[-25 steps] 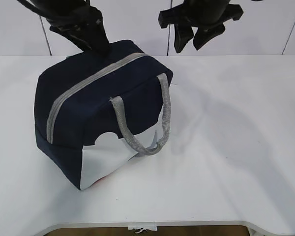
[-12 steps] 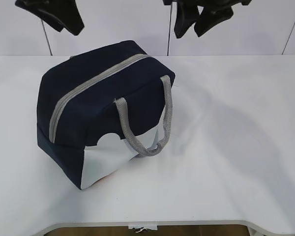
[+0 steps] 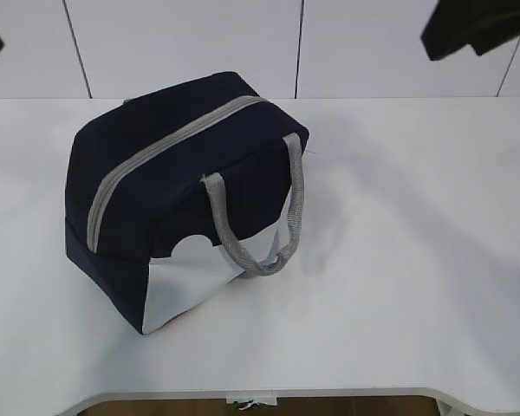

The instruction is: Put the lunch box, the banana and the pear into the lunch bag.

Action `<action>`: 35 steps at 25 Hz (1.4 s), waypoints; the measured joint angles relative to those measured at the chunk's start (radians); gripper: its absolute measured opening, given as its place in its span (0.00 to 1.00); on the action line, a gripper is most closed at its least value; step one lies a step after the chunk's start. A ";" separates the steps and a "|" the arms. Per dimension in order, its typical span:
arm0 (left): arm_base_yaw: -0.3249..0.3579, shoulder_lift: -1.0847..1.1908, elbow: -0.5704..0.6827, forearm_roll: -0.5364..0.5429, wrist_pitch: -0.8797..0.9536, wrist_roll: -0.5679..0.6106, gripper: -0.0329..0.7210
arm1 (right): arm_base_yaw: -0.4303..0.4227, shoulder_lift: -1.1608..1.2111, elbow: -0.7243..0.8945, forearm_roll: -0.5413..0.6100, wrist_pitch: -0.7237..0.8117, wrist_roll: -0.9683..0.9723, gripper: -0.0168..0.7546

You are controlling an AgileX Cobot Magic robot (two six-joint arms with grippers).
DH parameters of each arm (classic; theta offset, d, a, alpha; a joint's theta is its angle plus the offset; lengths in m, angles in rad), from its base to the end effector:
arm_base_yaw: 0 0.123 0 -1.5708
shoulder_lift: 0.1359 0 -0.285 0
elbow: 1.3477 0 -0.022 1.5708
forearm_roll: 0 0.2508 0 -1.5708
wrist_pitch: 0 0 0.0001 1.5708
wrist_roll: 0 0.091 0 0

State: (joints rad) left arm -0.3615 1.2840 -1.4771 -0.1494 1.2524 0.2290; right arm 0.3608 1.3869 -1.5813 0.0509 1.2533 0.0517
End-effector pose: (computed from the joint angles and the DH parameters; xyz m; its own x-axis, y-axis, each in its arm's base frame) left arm 0.2228 -0.0980 0.4210 -0.6813 0.4491 -0.5781 0.5575 0.8301 -0.0121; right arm 0.2532 0.1003 0.4234 -0.7962 -0.2283 -0.5602 -0.3251 0.9425 0.0779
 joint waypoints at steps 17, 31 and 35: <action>0.000 -0.641 0.436 0.014 0.012 -0.002 0.41 | 0.000 -0.713 0.566 -0.002 0.007 -0.024 0.49; 0.000 -1.111 0.774 -0.028 0.007 -0.002 0.36 | 0.000 -1.274 0.936 -0.006 -0.032 -0.068 0.49; 0.000 -1.237 0.868 -0.028 -0.011 -0.002 0.36 | 0.000 -1.378 1.035 -0.006 -0.032 -0.068 0.49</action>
State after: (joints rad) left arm -0.3615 0.0466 -0.6096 -0.1777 1.2413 0.2267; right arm 0.3608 0.0091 -0.5459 0.0448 1.2215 -0.0164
